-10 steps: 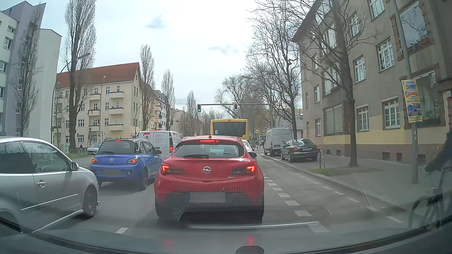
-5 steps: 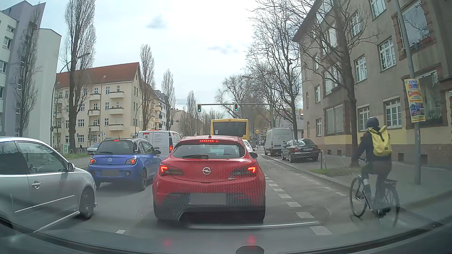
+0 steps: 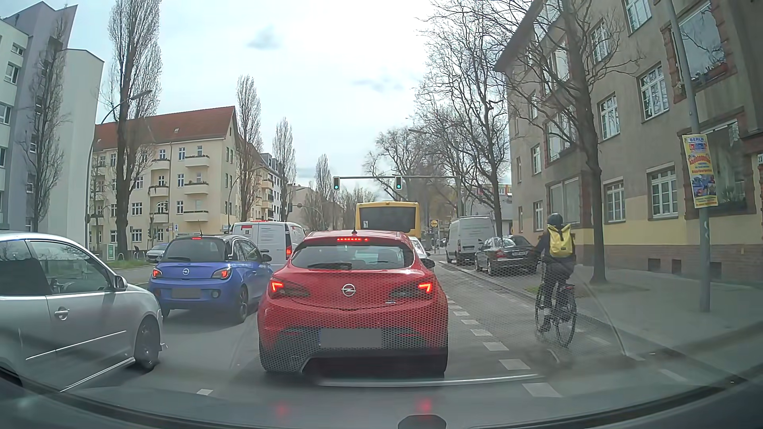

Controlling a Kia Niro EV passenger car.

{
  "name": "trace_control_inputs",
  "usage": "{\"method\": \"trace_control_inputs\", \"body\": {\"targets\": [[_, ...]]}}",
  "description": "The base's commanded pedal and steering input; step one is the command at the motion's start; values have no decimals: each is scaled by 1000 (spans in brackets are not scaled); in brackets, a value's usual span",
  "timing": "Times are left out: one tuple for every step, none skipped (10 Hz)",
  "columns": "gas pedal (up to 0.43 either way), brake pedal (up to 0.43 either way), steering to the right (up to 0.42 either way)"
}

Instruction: Follow the waypoints while adhering to traffic rules and regulations

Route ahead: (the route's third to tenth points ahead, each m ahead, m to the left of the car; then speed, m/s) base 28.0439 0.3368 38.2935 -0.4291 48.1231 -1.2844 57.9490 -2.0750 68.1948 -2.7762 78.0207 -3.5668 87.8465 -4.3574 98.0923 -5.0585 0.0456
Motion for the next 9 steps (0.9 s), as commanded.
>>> {"method": "trace_control_inputs", "body": {"targets": [[0, 226, -12], [0, 238, -12], [0, 250, -12], [0, 262, -12], [0, 268, -13], [0, 274, -13], [0, 274, -13], [0, 274, -13], [0, 274, -13]]}}
